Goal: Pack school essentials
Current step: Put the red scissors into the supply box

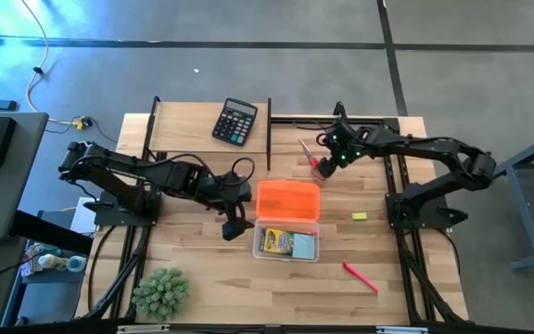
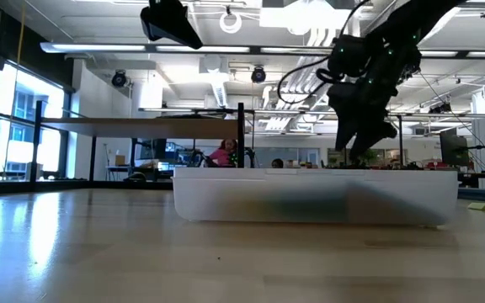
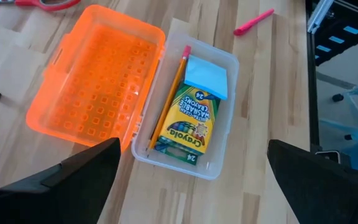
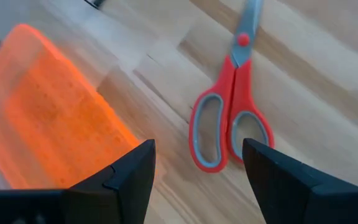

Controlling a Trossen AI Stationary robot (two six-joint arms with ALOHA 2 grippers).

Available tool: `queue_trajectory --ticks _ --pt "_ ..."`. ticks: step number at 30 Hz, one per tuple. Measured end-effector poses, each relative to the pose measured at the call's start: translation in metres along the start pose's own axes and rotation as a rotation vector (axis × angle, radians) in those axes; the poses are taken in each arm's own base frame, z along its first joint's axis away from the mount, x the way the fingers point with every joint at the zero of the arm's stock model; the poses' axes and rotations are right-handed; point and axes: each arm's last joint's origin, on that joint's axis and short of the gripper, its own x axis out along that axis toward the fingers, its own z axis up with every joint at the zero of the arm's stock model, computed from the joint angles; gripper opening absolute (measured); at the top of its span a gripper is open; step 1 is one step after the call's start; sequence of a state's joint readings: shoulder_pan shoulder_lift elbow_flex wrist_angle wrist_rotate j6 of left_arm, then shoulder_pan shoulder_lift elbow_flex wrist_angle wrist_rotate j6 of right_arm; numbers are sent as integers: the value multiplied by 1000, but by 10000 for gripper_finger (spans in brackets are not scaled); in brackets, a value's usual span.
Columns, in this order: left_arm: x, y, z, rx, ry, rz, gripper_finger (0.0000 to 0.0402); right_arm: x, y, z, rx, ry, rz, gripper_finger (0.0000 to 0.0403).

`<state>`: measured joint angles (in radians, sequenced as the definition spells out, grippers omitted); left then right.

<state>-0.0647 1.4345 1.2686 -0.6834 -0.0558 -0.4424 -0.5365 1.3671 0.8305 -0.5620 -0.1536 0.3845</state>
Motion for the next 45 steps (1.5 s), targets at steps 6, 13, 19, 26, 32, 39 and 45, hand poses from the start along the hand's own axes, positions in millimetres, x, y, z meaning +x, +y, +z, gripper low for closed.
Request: queue_trajectory --ticks 6,13,19,26,32,39,45 --pt "0 0 0 0 -6 11 395 18 -5 -4 26 42 -20 223" --pt "0 0 0 0 -6 13 395 33 -6 -1 27 51 -25 201" --pt "0 0 0 0 -8 17 395 42 -9 -2 33 75 -59 200" --pt "0 1 0 -3 -8 17 395 56 -12 -5 55 120 -81 200" --pt "0 1 0 -3 -8 17 395 63 -14 -6 67 135 -101 200" --pt "0 1 0 -3 -8 17 395 67 -14 -4 85 134 -89 193" --pt "0 0 0 -3 -8 17 395 63 -14 -6 87 149 -89 182"
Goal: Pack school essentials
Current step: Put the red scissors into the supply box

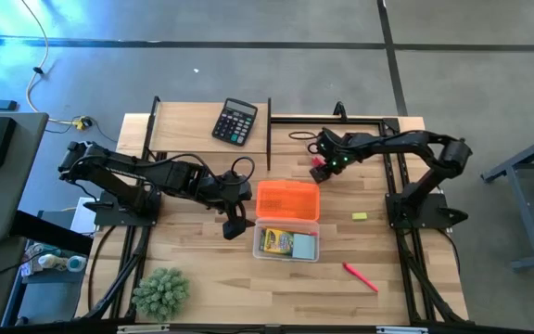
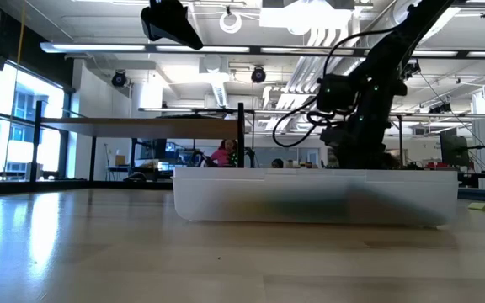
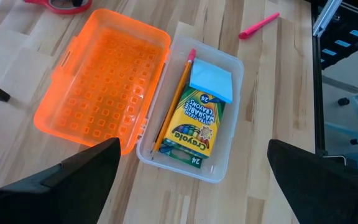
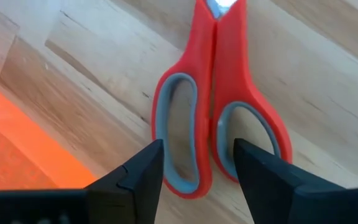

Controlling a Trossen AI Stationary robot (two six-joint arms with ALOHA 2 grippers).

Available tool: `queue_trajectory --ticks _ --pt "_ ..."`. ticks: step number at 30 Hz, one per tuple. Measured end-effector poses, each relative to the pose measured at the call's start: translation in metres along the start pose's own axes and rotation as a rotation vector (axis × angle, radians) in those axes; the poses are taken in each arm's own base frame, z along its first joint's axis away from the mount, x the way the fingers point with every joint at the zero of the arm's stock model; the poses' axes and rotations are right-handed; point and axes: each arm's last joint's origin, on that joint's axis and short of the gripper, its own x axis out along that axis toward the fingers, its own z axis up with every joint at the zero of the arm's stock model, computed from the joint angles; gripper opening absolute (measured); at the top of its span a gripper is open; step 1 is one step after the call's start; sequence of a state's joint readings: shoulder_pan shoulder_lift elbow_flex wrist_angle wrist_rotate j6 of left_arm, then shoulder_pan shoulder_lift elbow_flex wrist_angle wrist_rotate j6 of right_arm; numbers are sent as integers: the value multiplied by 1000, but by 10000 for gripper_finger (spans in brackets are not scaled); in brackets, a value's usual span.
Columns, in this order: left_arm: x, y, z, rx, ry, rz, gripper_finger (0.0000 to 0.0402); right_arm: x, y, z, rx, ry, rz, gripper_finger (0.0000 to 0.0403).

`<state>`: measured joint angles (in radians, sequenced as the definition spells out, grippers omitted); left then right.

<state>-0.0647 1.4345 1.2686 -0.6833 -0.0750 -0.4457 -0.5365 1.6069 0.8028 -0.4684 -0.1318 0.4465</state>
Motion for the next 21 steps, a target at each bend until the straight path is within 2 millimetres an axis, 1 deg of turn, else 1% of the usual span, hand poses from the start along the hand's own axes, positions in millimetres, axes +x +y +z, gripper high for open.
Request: queue_trajectory --ticks 11,16,21 --pt "0 0 0 3 0 0 395 -3 -3 -1 16 6 -37 164" --pt "0 0 0 3 0 0 395 -3 -2 -2 34 19 -6 145" --pt "0 0 0 3 0 0 395 -3 -2 -2 34 23 -4 142"
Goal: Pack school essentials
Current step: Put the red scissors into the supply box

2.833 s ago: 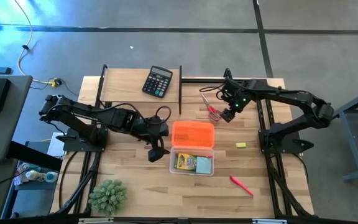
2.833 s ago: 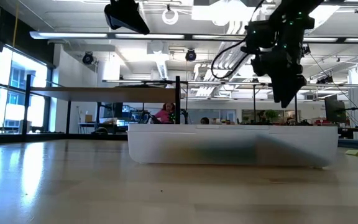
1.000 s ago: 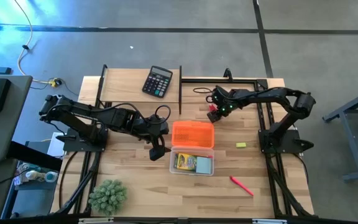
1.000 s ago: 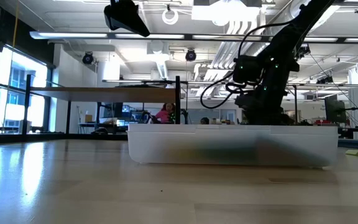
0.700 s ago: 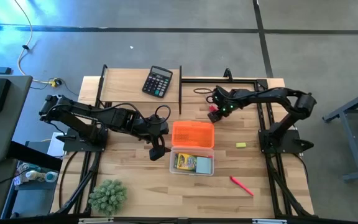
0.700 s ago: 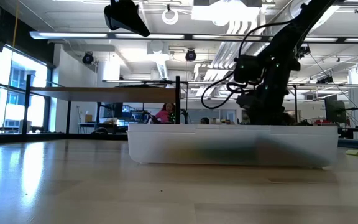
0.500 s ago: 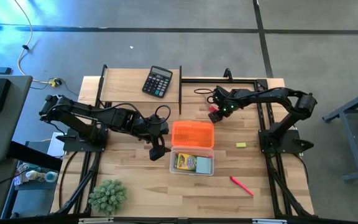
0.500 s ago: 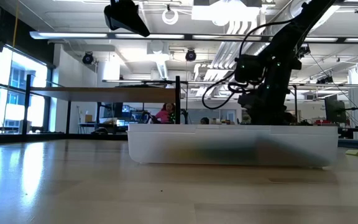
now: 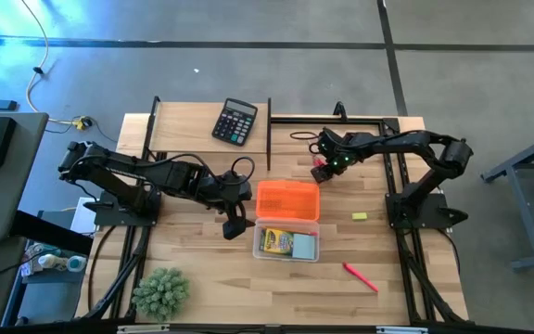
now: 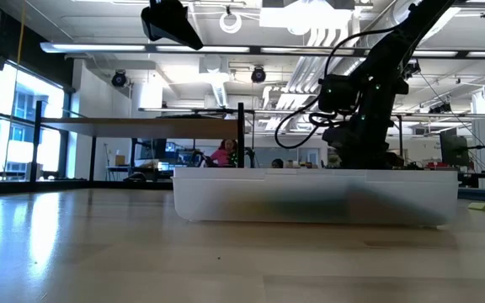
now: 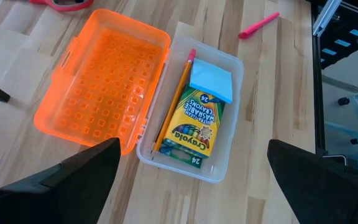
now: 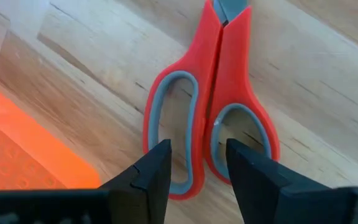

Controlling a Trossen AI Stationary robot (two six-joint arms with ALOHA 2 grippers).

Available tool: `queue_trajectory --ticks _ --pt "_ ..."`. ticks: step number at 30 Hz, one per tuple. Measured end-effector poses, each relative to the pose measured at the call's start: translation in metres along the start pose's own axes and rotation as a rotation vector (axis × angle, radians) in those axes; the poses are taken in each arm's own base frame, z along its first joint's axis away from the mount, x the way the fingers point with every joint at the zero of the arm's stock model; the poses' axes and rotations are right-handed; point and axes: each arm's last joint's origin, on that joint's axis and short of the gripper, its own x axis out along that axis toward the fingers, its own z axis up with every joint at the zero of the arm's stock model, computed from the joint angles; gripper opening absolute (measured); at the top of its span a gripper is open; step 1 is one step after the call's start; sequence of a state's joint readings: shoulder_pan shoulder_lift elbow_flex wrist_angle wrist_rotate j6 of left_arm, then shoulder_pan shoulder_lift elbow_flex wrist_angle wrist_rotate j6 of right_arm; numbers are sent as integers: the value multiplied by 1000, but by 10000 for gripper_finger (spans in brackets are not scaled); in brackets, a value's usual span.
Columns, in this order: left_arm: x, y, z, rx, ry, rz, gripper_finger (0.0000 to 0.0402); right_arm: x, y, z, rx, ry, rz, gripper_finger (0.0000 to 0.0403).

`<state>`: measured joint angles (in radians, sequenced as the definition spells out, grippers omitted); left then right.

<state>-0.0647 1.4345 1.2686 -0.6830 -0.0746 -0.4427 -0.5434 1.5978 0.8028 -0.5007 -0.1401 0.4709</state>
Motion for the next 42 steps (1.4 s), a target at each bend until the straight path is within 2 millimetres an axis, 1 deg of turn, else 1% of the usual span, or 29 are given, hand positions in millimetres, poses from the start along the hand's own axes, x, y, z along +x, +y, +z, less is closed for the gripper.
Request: queue_trajectory --ticks 3,9,14,17,23,25,28,33,36,42 --pt "0 0 0 0 0 0 395 0 -1 0 1 -12 -31 142" --pt "0 0 0 1 0 0 395 8 -2 1 6 8 -56 142" --pt "0 0 0 1 0 0 395 7 -2 0 23 3 -69 136" --pt "0 0 0 0 0 0 395 8 -3 -1 25 13 -76 108" --pt "0 0 0 0 0 0 395 8 -3 -1 20 18 -83 23" --pt "0 0 0 0 0 0 395 8 -3 -1 16 19 -84 11" --pt "0 0 0 1 0 0 395 7 -4 -2 18 24 -87 15" --pt "0 0 0 0 1 -1 395 -5 -4 -7 24 24 -86 16" --pt "0 0 0 1 5 -9 395 -17 -3 -8 22 -10 -72 10" --pt "0 0 0 1 5 -10 395 -44 3 -11 39 -100 -2 9"
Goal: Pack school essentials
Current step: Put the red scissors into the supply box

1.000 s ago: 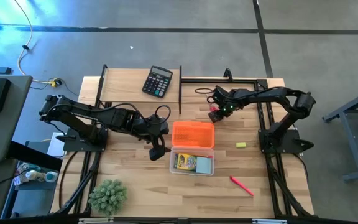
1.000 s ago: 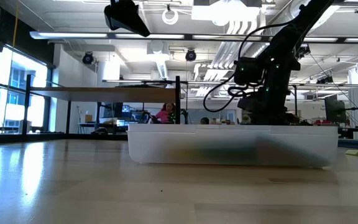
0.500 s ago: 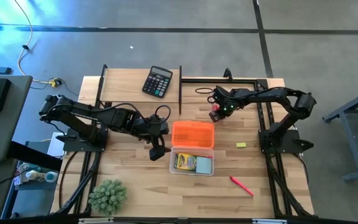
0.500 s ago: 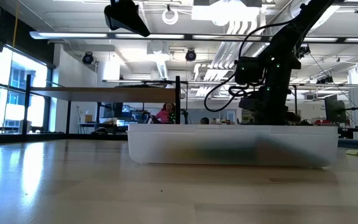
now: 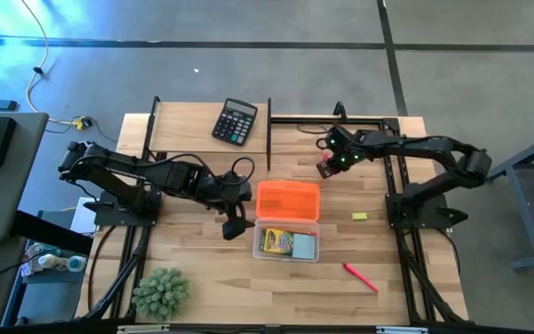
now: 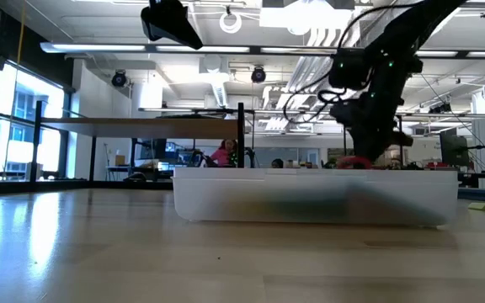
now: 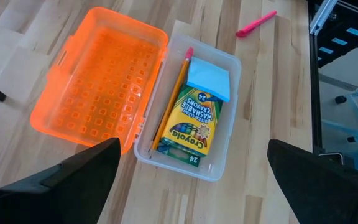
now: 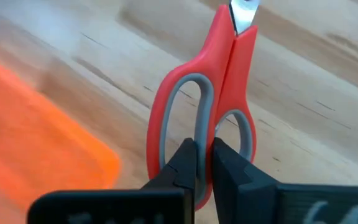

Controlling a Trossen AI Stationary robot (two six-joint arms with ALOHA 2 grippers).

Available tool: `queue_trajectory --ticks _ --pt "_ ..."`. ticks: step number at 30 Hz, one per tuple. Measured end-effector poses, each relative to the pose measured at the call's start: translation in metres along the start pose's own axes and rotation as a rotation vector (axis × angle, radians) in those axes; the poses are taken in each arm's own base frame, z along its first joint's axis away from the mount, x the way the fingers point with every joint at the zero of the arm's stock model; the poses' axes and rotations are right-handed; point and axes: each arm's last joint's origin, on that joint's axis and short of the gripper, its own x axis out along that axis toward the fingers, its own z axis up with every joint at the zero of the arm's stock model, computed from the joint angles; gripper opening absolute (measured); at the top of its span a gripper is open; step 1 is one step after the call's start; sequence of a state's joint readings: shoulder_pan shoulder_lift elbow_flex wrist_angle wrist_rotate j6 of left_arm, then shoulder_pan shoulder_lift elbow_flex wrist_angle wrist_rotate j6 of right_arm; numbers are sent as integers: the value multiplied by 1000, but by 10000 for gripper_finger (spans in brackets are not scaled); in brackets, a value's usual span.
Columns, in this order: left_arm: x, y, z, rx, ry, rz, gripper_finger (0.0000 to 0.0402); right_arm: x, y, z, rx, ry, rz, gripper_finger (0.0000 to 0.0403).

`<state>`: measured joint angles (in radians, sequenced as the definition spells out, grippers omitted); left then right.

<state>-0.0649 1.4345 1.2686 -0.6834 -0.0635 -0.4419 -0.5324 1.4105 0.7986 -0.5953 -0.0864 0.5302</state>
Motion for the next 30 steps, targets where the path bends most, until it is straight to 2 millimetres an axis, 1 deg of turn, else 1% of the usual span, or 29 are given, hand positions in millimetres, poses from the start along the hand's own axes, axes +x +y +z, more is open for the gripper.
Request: queue_trajectory --ticks 7,14,18,26,30 --pt "0 0 0 6 0 0 395 -36 15 -11 14 -110 103 9" --pt "0 -1 -1 16 16 -35 395 -64 42 -36 -42 -176 236 8" --pt "0 -2 -1 1 31 -64 395 -72 61 -56 -104 -190 295 8" --pt "0 -3 -2 1 44 -87 395 -79 102 -100 -239 -209 416 8" --pt "0 -3 -2 -13 48 -86 395 -85 114 -119 -268 -254 447 7"
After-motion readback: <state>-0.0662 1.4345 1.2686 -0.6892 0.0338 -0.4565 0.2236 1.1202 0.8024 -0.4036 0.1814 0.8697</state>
